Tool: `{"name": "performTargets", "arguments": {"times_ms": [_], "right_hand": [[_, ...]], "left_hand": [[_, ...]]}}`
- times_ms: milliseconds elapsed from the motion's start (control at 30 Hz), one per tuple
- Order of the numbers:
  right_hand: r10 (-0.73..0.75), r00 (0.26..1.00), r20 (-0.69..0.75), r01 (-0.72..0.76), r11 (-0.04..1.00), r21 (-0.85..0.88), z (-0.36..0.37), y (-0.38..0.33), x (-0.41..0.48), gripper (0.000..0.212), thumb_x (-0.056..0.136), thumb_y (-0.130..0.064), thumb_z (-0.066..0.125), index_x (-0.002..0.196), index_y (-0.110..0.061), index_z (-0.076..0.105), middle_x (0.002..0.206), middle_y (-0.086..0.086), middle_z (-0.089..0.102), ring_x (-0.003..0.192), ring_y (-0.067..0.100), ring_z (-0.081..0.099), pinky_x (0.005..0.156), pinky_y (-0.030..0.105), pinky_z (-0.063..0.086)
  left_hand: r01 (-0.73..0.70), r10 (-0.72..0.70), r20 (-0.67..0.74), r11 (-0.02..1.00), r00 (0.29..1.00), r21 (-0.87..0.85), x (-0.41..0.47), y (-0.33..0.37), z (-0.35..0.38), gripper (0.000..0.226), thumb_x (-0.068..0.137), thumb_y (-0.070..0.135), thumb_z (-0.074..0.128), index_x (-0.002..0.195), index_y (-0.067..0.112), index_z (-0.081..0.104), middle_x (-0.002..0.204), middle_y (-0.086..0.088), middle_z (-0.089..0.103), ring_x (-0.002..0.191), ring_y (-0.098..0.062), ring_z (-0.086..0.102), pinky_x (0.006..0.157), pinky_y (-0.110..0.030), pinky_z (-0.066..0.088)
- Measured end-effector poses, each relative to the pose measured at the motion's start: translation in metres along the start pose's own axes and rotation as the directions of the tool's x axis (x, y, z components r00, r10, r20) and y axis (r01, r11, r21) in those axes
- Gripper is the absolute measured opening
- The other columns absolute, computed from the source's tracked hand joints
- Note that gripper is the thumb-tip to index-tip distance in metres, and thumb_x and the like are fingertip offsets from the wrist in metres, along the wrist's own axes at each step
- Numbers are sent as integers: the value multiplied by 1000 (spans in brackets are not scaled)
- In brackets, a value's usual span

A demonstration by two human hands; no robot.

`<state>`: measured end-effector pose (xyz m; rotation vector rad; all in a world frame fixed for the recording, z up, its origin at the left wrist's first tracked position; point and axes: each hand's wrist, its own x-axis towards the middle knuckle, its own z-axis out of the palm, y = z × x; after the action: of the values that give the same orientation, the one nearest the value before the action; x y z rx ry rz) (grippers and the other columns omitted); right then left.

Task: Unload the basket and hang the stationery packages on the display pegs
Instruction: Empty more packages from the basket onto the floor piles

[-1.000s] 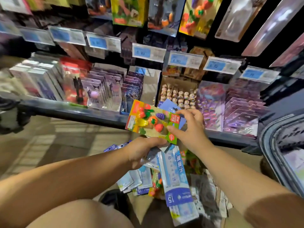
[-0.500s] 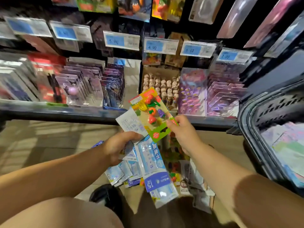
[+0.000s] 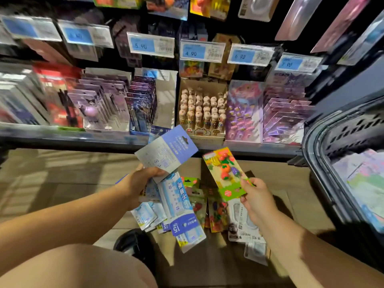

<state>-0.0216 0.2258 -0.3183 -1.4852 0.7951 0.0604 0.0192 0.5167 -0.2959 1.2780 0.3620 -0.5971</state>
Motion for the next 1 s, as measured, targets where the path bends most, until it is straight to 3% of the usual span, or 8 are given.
{"name": "performTargets", "arguments": {"times_ms": [200, 300, 367, 500, 633, 733, 900, 1000], "right_hand": [[116, 992, -48, -122, 980, -158, -9, 36, 2, 10, 99, -8, 53, 108, -5, 50, 86, 16, 55, 41, 10, 35, 34, 18, 31], [262, 962, 79, -249, 958, -139, -2, 39, -6, 28, 98, -8, 56, 124, -10, 47, 95, 9, 58, 65, 17, 53, 57, 25, 46], [346, 928, 140, -284, 898, -336, -2, 36, -13, 42, 96, -16, 61, 132, -17, 42, 109, 6, 56, 95, 21, 55, 78, 33, 45], [228, 954, 194, -45, 749, -661, 3, 20, -18, 54, 96, -36, 58, 142, -23, 33, 140, 8, 46, 113, 23, 50, 90, 32, 41], [15, 942, 335, 98, 943, -317, 35, -18, -29, 33, 98, -37, 53, 128, -29, 42, 129, 1, 53, 111, 16, 55, 95, 35, 46], [-103, 912, 396, 169, 976, -136, 57, -43, -36, 45, 95, -25, 62, 128, -36, 34, 119, -2, 60, 106, 17, 60, 85, 35, 50], [-197, 931, 308, 243, 962, -122, 69, -56, -35, 33, 93, -7, 62, 124, -13, 51, 108, 2, 66, 69, 1, 58, 50, 12, 41], [-185, 949, 257, 227, 963, -146, 65, -54, -32, 22, 97, -13, 58, 118, -11, 59, 93, 1, 67, 60, 6, 54, 50, 16, 39]], "left_hand": [[1, -2, 19, 998, 1000, 67, -6, 4, 4, 74, 50, 28, 75, 119, 12, 56, 93, -15, 73, 80, -31, 72, 71, -46, 56], [17, -20, 34, 997, 999, 82, -7, 5, 6, 84, 48, 33, 76, 125, 9, 54, 101, -18, 71, 85, -34, 70, 78, -49, 56], [37, -41, 46, 995, 998, 97, -8, 5, 7, 82, 51, 31, 75, 126, 8, 54, 101, -19, 71, 85, -34, 70, 77, -47, 56], [83, -91, 88, 993, 992, 83, -6, 0, 10, 82, 51, 29, 78, 126, 4, 55, 107, -19, 71, 90, -34, 70, 82, -48, 55], [120, -130, 109, 988, 985, 97, -6, -3, 20, 63, 60, 26, 73, 120, 10, 63, 104, -10, 75, 91, -29, 70, 90, -47, 52], [151, -163, 128, 984, 978, 95, -7, -4, 29, 56, 61, 22, 73, 115, 11, 65, 82, 2, 75, 74, -18, 67, 76, -33, 52], [167, -171, 176, 985, 969, 36, -10, -4, 35, 40, 78, 8, 69, 117, 7, 64, 89, -7, 76, 68, -19, 72, 60, -29, 56], [167, -166, 190, 986, 968, 14, -9, -5, 34, 58, 70, 9, 75, 126, 9, 60, 104, -11, 75, 82, -24, 73, 74, -35, 59]]}}
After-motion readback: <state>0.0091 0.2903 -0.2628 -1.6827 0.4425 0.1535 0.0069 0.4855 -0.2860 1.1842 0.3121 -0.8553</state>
